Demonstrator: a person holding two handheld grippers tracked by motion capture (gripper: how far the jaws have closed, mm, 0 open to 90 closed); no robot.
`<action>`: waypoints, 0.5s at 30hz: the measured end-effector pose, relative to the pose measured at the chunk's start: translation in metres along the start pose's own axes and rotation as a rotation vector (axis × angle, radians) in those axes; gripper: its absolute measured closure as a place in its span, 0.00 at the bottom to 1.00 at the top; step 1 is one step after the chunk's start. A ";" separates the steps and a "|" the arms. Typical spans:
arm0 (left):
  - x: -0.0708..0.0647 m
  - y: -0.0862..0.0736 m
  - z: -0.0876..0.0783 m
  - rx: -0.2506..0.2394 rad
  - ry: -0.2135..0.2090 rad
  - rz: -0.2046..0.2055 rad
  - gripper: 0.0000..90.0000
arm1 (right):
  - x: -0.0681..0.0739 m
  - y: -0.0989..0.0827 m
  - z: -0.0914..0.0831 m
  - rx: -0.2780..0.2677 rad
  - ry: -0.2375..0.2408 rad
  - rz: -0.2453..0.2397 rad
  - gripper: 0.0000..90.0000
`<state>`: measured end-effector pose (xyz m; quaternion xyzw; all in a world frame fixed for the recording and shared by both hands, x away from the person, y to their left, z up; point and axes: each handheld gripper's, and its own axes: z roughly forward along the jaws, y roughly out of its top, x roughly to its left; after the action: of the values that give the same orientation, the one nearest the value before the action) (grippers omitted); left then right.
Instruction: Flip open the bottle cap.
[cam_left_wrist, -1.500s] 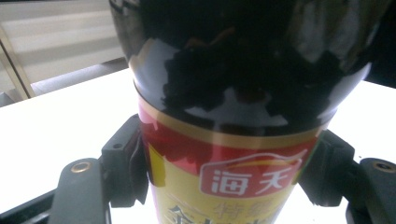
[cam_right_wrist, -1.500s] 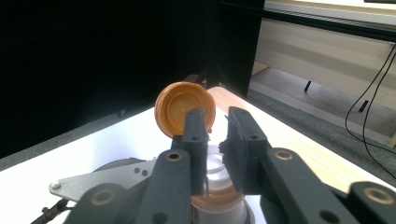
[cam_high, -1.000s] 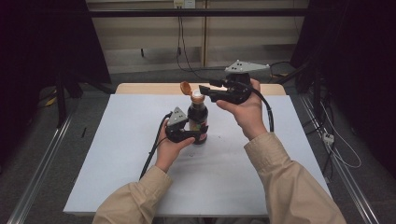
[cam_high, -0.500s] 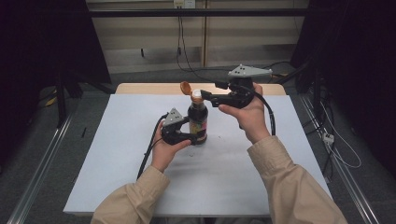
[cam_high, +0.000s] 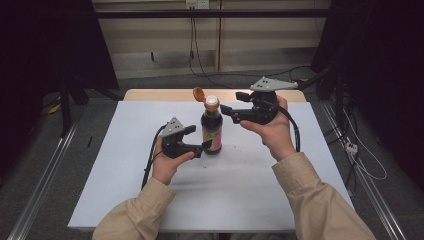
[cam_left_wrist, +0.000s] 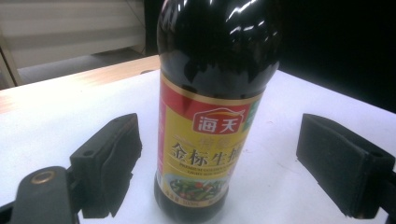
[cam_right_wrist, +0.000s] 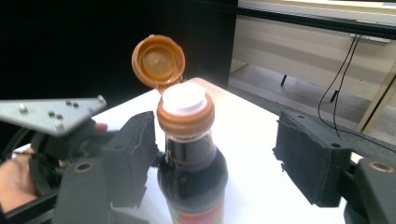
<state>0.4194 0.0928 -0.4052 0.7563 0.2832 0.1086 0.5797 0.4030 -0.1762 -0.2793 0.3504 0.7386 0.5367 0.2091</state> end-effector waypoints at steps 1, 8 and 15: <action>0.000 0.001 -0.002 0.001 -0.002 0.002 0.15 | 0.000 -0.002 -0.001 -0.001 0.003 0.001 0.32; -0.001 0.003 -0.021 0.014 -0.004 0.035 0.14 | -0.001 -0.018 -0.009 -0.001 0.017 0.005 0.31; 0.003 -0.002 -0.033 0.016 -0.010 0.036 0.12 | 0.000 -0.040 -0.015 0.020 0.025 -0.010 0.30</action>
<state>0.4050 0.1216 -0.3971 0.7665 0.2676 0.1128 0.5728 0.3809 -0.1934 -0.3115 0.3424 0.7482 0.5324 0.1990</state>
